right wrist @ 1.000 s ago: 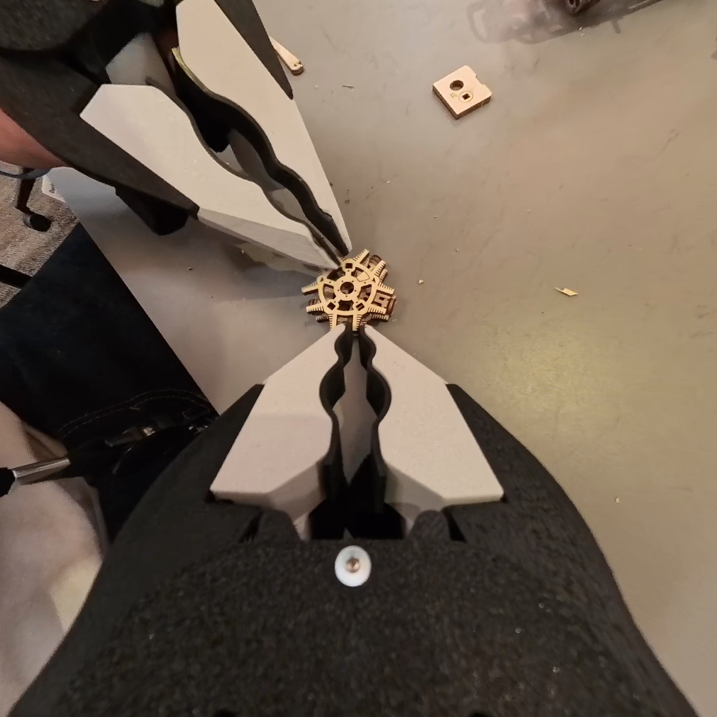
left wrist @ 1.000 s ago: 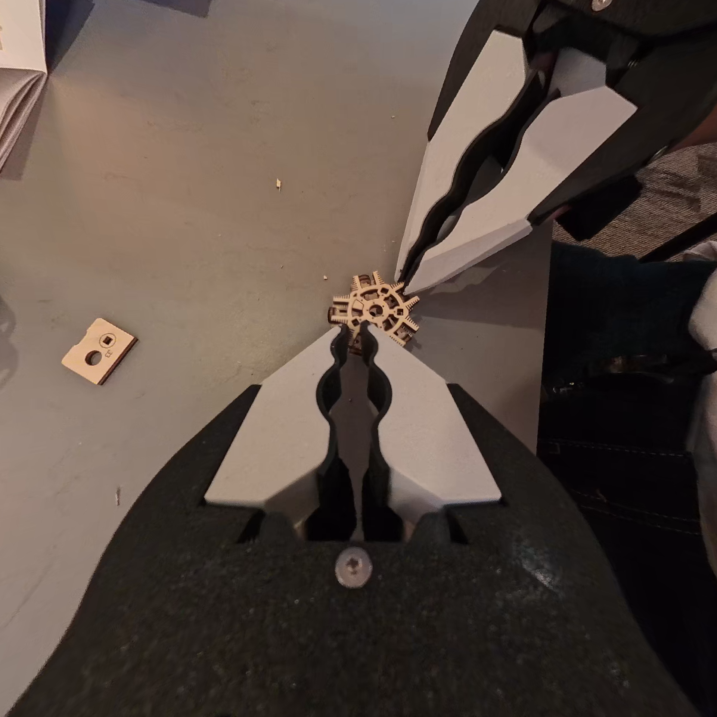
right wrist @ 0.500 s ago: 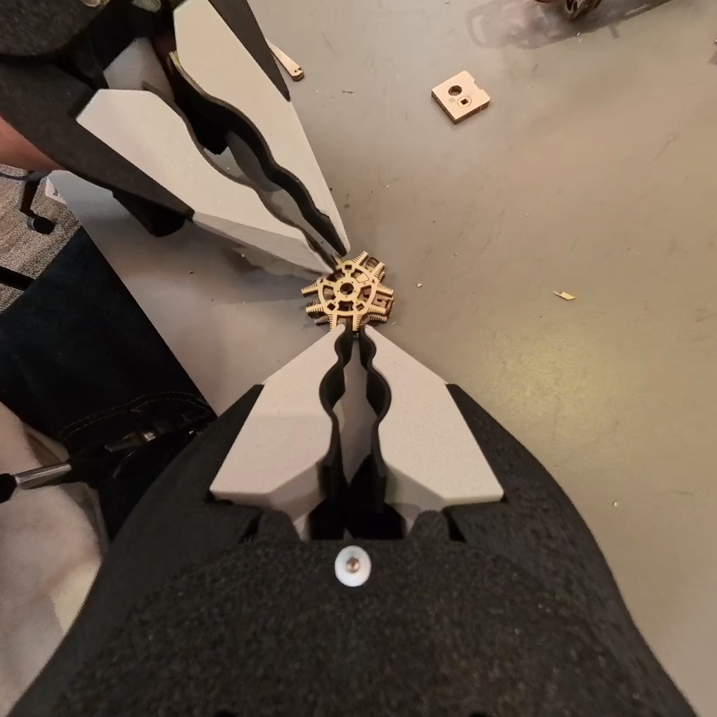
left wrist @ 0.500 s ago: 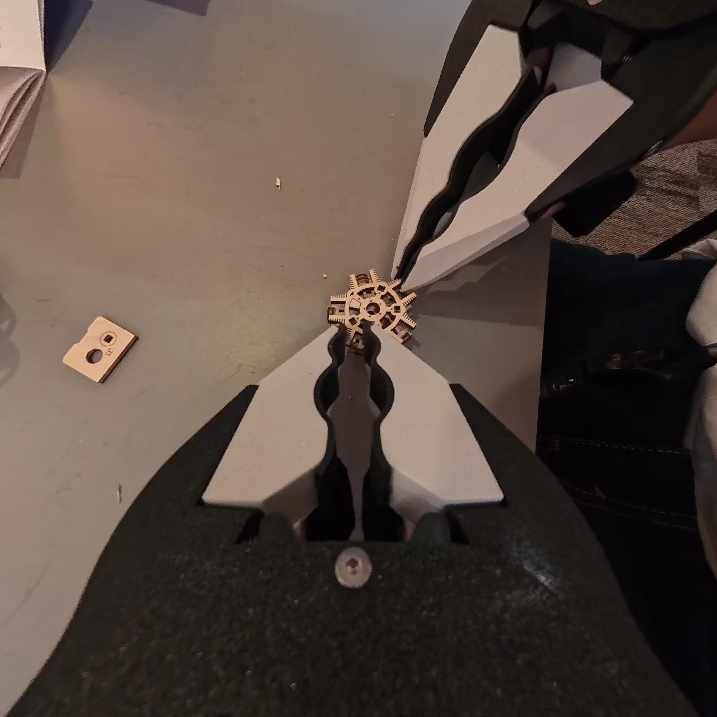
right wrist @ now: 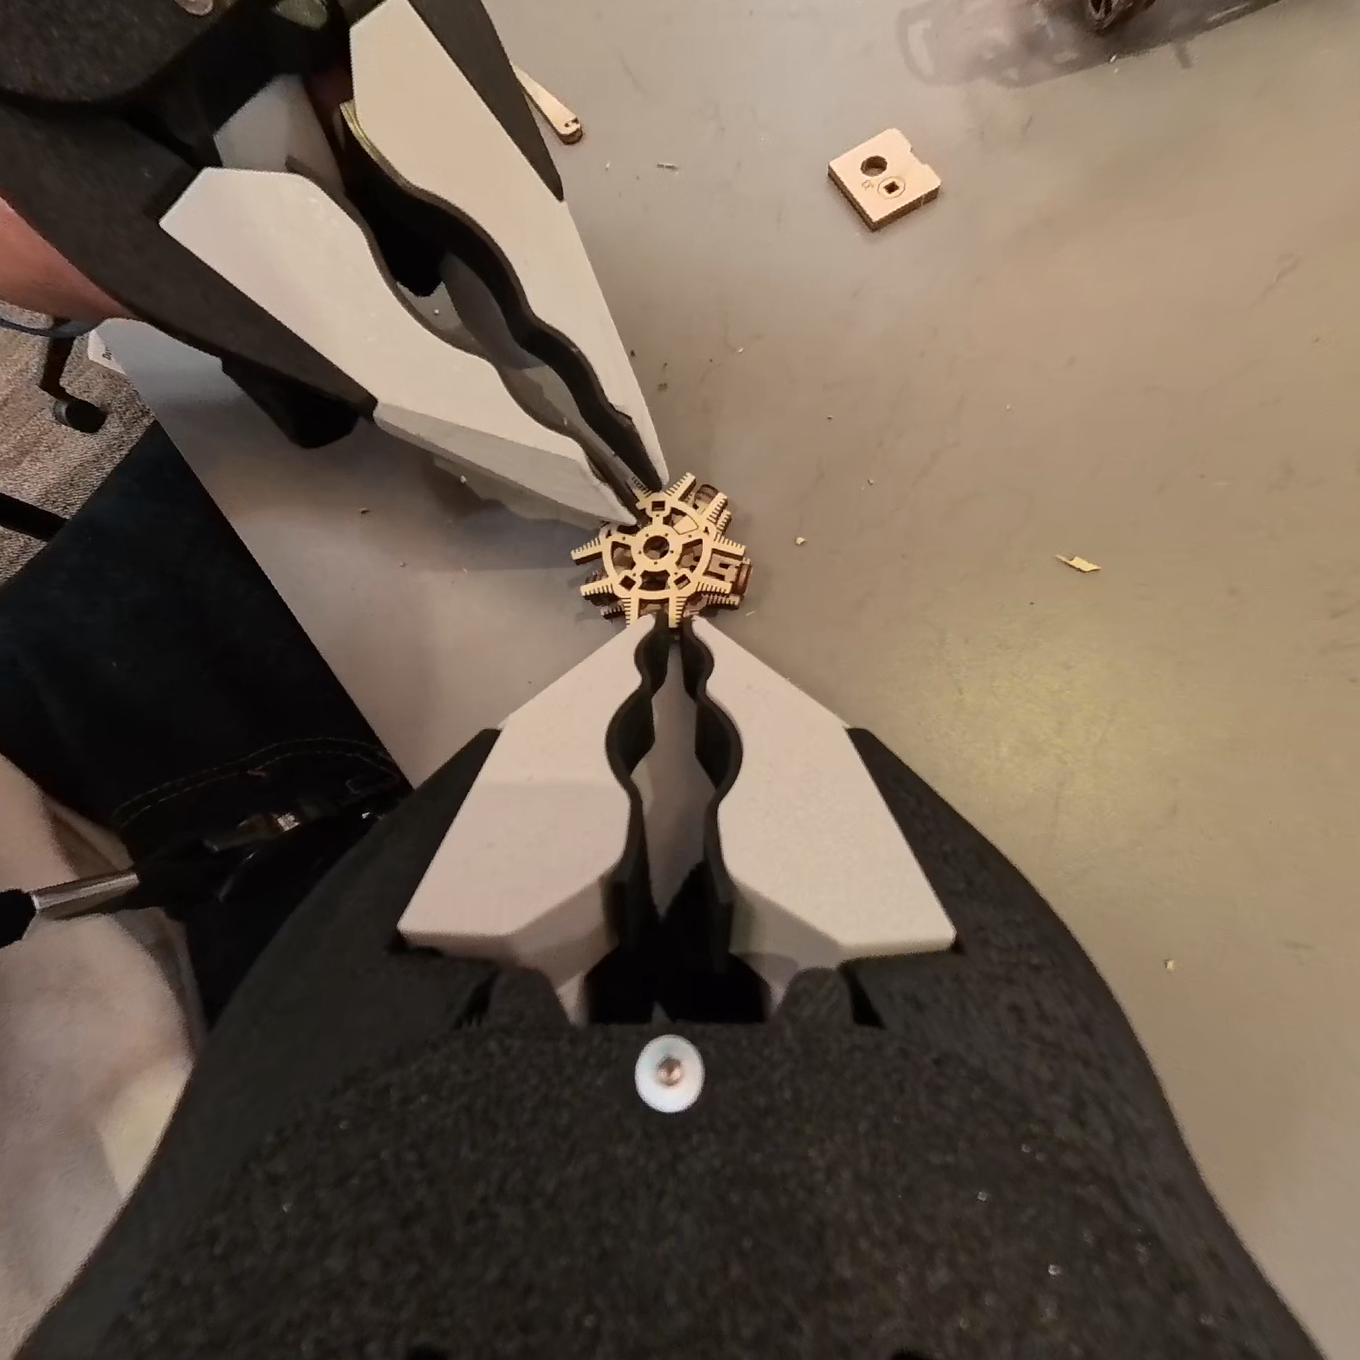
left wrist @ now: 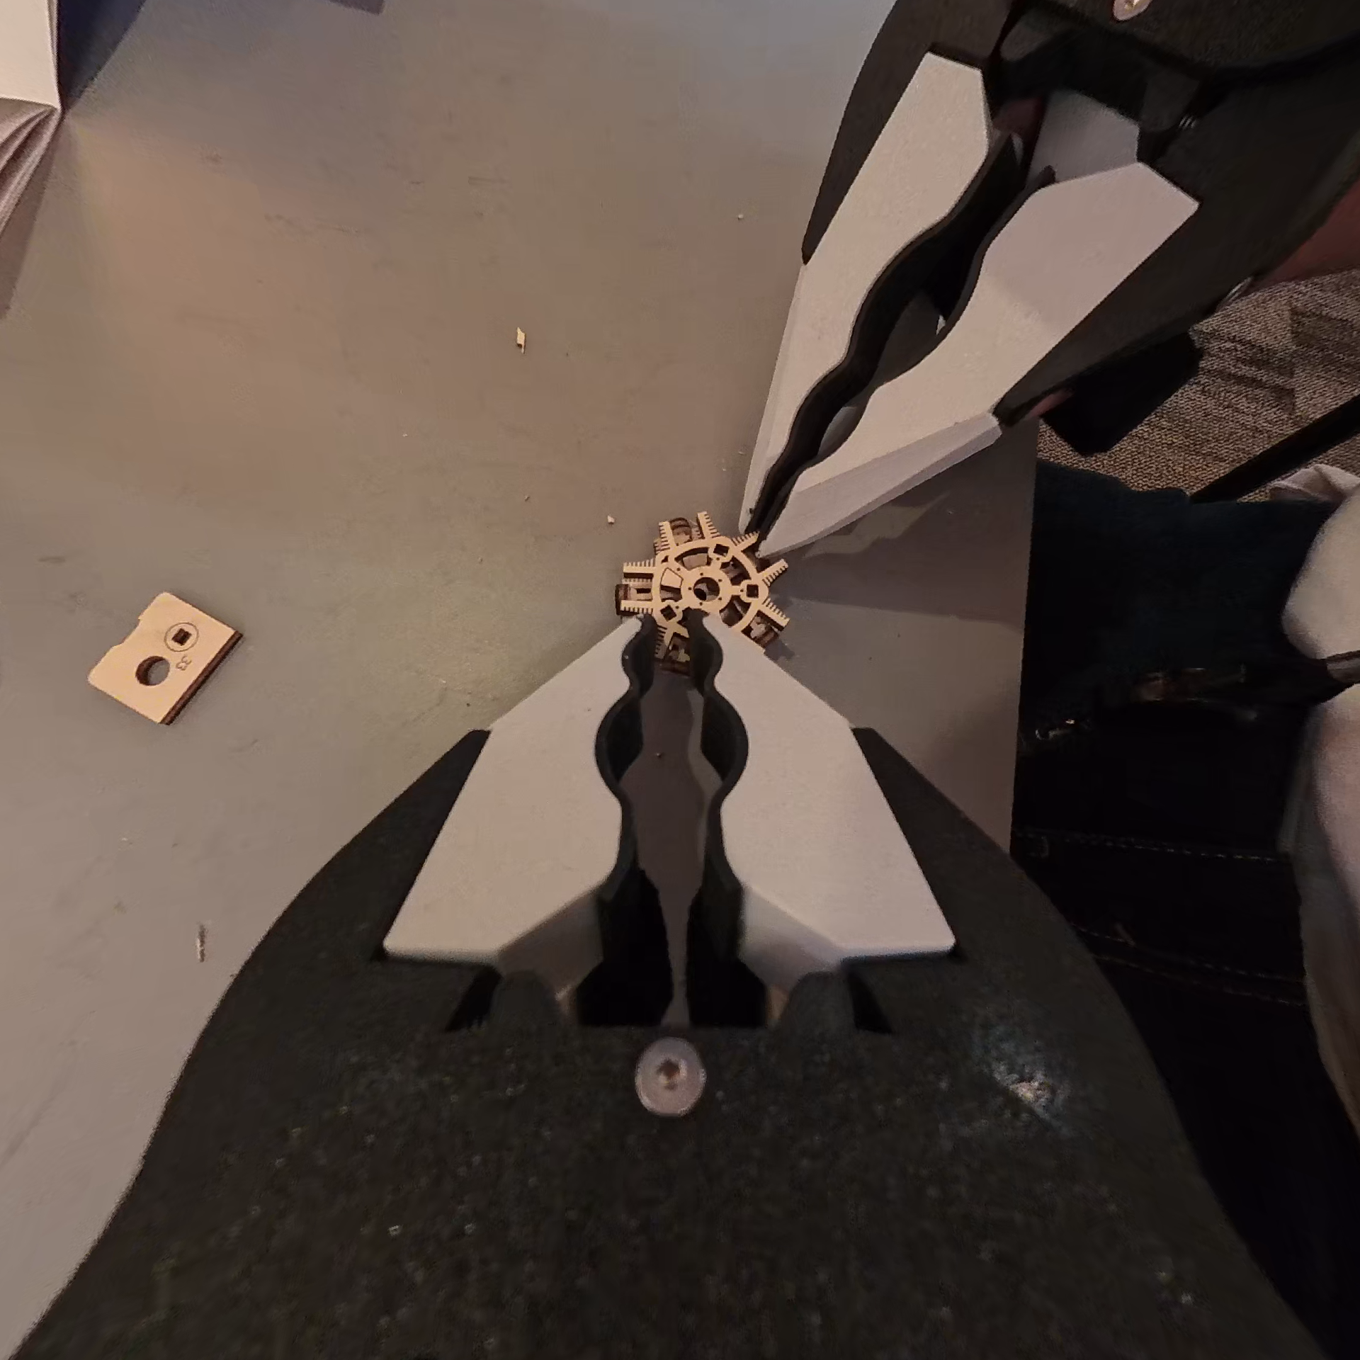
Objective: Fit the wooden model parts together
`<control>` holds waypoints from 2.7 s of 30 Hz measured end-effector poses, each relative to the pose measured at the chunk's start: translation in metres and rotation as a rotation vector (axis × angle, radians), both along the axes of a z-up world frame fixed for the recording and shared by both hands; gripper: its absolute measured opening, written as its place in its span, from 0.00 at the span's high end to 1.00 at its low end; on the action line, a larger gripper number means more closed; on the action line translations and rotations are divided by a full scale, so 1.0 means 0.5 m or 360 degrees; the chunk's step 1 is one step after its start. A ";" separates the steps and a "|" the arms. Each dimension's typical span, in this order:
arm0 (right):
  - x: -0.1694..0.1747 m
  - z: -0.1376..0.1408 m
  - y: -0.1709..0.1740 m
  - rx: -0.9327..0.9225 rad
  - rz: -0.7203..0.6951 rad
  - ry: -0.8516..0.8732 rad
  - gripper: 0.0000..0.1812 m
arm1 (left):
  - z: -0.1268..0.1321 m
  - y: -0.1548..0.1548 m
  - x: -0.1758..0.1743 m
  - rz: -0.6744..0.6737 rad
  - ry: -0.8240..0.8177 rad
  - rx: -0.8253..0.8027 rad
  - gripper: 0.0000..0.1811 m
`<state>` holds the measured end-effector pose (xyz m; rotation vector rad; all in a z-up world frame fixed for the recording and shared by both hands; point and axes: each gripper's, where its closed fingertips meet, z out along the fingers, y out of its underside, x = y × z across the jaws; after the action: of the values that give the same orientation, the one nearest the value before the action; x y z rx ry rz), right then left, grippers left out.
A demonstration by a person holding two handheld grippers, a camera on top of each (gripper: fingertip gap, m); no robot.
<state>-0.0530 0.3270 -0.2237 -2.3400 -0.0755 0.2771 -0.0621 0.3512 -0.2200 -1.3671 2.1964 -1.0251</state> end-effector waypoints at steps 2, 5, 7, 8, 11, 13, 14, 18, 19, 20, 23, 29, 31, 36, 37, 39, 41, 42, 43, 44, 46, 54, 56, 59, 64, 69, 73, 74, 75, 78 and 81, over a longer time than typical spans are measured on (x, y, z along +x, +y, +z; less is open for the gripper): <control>0.000 0.000 0.000 -0.0001 0.0000 0.0016 0.99 | 0.000 0.000 0.000 0.0004 0.0005 -0.0004 0.97; -0.001 0.000 0.000 -0.0005 -0.0002 0.0058 0.99 | 0.000 0.000 0.000 0.0006 0.0008 0.0002 0.97; 0.000 0.000 -0.001 -0.0004 -0.0005 0.0065 0.98 | 0.000 0.000 0.001 0.0006 0.0004 0.0008 0.97; 0.000 0.000 -0.002 -0.0001 -0.0002 0.0061 0.98 | 0.000 -0.001 0.001 0.0005 0.0000 0.0011 0.97; 0.000 0.000 -0.004 0.0008 0.0011 0.0040 0.98 | 0.000 -0.002 0.001 0.0004 0.0001 0.0003 0.97; -0.003 0.002 -0.006 0.0016 0.0030 0.0039 0.97 | -0.002 -0.002 0.001 0.0003 0.0006 0.0016 0.97; -0.001 0.003 -0.006 0.0023 0.0030 0.0028 0.96 | -0.003 -0.001 0.001 0.0002 0.0005 0.0022 0.97; 0.004 0.003 -0.011 0.0039 0.0043 0.0000 0.95 | -0.002 -0.003 0.001 -0.0002 0.0005 0.0026 0.97; 0.005 0.006 -0.012 0.0052 0.0055 0.0000 0.94 | -0.002 -0.004 0.001 -0.0003 0.0004 0.0030 0.97; 0.005 0.013 -0.012 0.0075 0.0065 0.0004 0.94 | -0.002 -0.004 0.002 -0.0003 0.0003 0.0031 0.97; 0.014 0.042 -0.011 0.0161 0.0080 -0.0029 0.96 | -0.001 -0.006 0.003 -0.0003 0.0002 0.0028 0.97; -0.024 0.071 0.001 0.0322 0.0236 0.0018 1.00 | -0.002 -0.008 0.003 -0.0006 0.0005 0.0037 0.97; -0.027 0.040 -0.001 0.0237 0.0257 -0.0061 1.00 | -0.001 -0.006 0.002 -0.0004 0.0005 0.0044 0.97; -0.025 0.038 -0.004 0.0253 0.0254 -0.0083 1.00 | 0.018 -0.006 -0.011 -0.0080 -0.0049 0.0003 0.90; -0.022 0.036 -0.006 0.0245 0.0247 -0.0092 1.00 | 0.023 -0.009 -0.014 -0.0109 -0.0075 0.0000 0.90; -0.013 0.032 -0.006 0.0238 0.0231 -0.0136 0.99 | 0.027 -0.008 -0.015 -0.0143 -0.0105 0.0030 0.88; -0.009 0.029 -0.008 0.0234 0.0232 -0.0162 0.97 | 0.019 -0.004 -0.016 -0.0146 -0.0082 0.0049 0.87; -0.012 0.027 -0.009 0.0229 0.0248 -0.0147 0.94 | 0.015 -0.004 -0.016 -0.0151 -0.0067 0.0040 0.87; -0.019 0.026 -0.010 0.0226 0.0265 -0.0115 0.91 | 0.012 -0.004 -0.017 -0.0155 -0.0056 0.0026 0.86; -0.023 0.025 -0.011 0.0217 0.0266 -0.0086 0.89 | 0.009 -0.004 -0.019 -0.0157 -0.0046 0.0016 0.86; -0.024 0.021 -0.010 0.0202 0.0245 -0.0067 0.86 | 0.004 -0.005 -0.021 -0.0165 -0.0038 0.0009 0.85; -0.019 0.006 -0.005 0.0169 0.0235 -0.0168 0.89 | -0.013 -0.001 -0.017 -0.0128 -0.0003 0.0010 0.86; -0.014 0.007 -0.004 0.0174 0.0225 -0.0193 0.91 | -0.009 -0.004 -0.016 -0.0132 -0.0010 0.0011 0.86; -0.009 0.010 -0.004 0.0179 0.0203 -0.0173 0.92 | -0.001 -0.009 -0.015 -0.0135 -0.0024 -0.0011 0.87; -0.004 0.013 -0.004 0.0187 0.0192 -0.0070 0.92 | 0.000 -0.011 -0.015 -0.0141 -0.0024 -0.0020 0.86; -0.001 0.004 -0.003 0.0164 0.0198 -0.0006 0.92 | -0.009 -0.010 -0.017 -0.0146 -0.0010 0.0001 0.86; -0.005 -0.002 -0.005 0.0155 0.0213 -0.0031 0.91 | -0.011 -0.011 -0.016 -0.0143 -0.0009 -0.0002 0.86; -0.004 -0.002 -0.005 0.0158 0.0213 -0.0037 0.92 | -0.012 -0.011 -0.015 -0.0140 -0.0011 -0.0005 0.86; -0.004 -0.002 -0.005 0.0155 0.0211 -0.0030 0.92 | -0.012 -0.011 -0.015 -0.0138 -0.0011 -0.0010 0.86; -0.004 0.001 -0.003 0.0163 0.0207 -0.0013 0.92 | -0.008 -0.011 -0.017 -0.0153 -0.0028 -0.0001 0.84; -0.009 -0.005 -0.004 0.0138 0.0231 0.0015 0.92 | -0.002 -0.010 -0.021 -0.0191 -0.0057 0.0017 0.83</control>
<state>-0.0573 0.3250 -0.2261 -2.2502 -0.2485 0.3492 -0.0726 0.3462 -0.2210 -1.2159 2.2775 -1.0692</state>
